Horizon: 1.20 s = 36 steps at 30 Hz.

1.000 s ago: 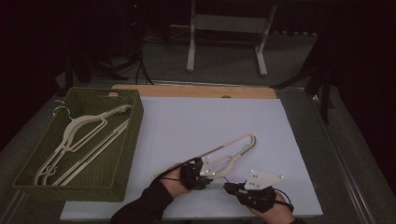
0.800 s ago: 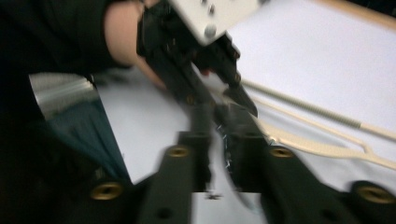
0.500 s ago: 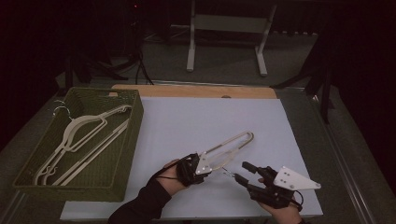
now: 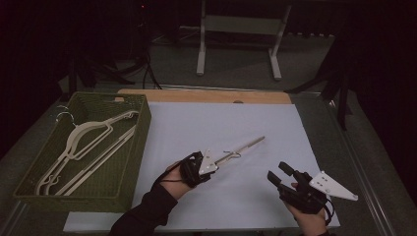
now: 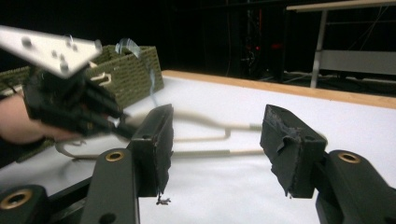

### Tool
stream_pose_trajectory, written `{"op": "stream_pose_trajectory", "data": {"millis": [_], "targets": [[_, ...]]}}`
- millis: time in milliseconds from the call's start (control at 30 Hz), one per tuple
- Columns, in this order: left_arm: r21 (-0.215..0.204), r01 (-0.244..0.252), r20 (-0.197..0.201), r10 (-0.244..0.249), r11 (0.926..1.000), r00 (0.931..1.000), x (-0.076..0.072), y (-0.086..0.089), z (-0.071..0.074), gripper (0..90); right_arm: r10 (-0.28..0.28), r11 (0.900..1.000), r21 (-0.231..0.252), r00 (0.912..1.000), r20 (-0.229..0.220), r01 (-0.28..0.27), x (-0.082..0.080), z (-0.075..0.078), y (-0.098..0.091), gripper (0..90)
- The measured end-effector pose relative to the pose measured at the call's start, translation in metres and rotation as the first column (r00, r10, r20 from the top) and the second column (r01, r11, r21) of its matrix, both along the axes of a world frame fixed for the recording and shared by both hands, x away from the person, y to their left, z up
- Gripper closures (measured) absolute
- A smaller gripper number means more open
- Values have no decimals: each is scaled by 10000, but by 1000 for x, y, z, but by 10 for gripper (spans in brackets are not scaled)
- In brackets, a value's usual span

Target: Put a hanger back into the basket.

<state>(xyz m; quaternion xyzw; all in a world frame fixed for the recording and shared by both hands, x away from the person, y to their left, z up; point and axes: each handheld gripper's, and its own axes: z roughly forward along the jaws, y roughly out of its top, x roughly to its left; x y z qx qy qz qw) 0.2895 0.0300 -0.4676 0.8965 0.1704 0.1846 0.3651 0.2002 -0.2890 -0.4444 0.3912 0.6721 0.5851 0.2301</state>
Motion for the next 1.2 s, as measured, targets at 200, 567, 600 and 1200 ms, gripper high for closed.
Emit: {"op": "stream_pose_trajectory", "data": {"millis": [200, 567, 600, 1200], "targets": [[-116, -280, -1, 280, 9995, 9996, 11, 10, 6, 874, 216, 9997, -134, 9991, -365, -221, 3, -5, 2, 428], [-1532, -423, -341, 375, 9873, 9987, 7, 31, 28, 874, -497, 9950, -889, 9972, -552, 446, 9, -21, 6, 184], [-1532, -423, -341, 375, 9873, 9987, 7, 31, 28, 874, -497, 9950, -889, 9972, -552, 446, 9, -21, 6, 184], [-3392, -482, -568, 307, 9395, 9979, -29, 99, 104, 874, -448, 9928, -1139, 9968, -669, 370, 11, -29, 4, 145]]}}
